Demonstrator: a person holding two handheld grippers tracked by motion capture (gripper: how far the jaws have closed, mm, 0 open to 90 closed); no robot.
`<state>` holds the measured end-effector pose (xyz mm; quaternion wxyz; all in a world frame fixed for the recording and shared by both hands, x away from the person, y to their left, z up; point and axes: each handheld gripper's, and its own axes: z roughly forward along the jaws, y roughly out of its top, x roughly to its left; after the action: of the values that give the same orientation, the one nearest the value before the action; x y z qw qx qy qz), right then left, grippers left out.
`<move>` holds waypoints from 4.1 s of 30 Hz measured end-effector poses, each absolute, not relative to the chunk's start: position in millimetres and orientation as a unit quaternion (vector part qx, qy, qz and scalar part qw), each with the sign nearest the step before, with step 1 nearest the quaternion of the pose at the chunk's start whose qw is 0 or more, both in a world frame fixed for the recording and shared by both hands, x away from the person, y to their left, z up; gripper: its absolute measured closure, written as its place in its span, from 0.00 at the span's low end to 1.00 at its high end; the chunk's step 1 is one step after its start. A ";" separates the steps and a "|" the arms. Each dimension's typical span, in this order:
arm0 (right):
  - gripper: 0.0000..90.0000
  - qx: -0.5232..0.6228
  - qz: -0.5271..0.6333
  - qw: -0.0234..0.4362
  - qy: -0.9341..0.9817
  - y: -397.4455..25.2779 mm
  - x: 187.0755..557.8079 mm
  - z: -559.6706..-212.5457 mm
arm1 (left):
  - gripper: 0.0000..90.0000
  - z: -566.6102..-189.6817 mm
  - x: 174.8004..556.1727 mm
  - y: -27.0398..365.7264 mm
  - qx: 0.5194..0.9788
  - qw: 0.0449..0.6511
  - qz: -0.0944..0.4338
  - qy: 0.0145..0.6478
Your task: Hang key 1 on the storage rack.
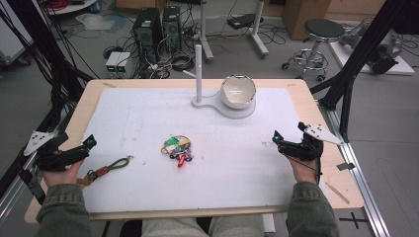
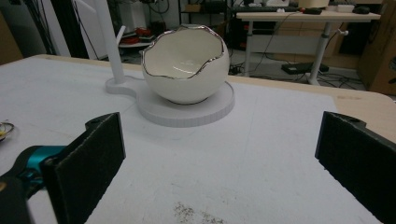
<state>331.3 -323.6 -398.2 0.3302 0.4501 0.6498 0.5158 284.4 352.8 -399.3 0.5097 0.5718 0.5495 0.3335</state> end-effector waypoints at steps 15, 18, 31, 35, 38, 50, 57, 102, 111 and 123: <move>0.01 0.452 0.514 0.322 0.654 -322.2 331.9 -399.0 | 0.02 -399.2 284.0 355.4 0.572 0.510 0.329 0.551; 0.01 0.452 0.512 0.322 0.656 -322.3 332.3 -399.3 | 0.02 -399.2 284.1 355.4 0.572 0.511 0.328 0.551; 0.01 0.448 0.510 0.318 0.662 -321.0 333.2 -400.1 | 0.02 -397.6 287.4 348.1 0.601 0.506 0.306 0.538; 0.01 0.448 0.510 0.314 0.664 -320.4 333.2 -400.3 | 0.02 -396.1 287.5 345.6 0.613 0.501 0.300 0.532; 0.01 0.447 0.509 0.314 0.665 -320.3 333.4 -400.5 | 0.02 -396.2 288.3 342.0 0.628 0.492 0.296 0.526; 0.01 0.446 0.508 0.320 0.664 -320.0 332.8 -400.1 | 0.02 -400.6 292.4 329.5 0.679 0.461 0.261 0.508; 0.01 0.444 0.509 0.318 0.666 -320.1 333.3 -400.3 | 0.02 -400.0 294.4 324.2 0.708 0.441 0.242 0.495; 0.01 0.438 0.501 0.317 0.675 -318.8 334.2 -401.2 | 0.15 -415.7 291.9 323.9 0.824 0.296 0.112 0.471; 0.01 0.439 0.500 0.318 0.675 -319.2 334.8 -401.6 | 0.28 -417.8 289.1 327.9 0.829 0.278 0.124 0.470; 0.01 0.439 0.500 0.319 0.675 -319.1 335.0 -401.7 | 0.74 -422.1 290.6 324.4 0.845 0.268 0.097 0.452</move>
<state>335.0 -319.1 -401.7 0.3194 0.4387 0.6751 0.4998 290.6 324.4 -422.1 0.2676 0.8454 0.4520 0.0970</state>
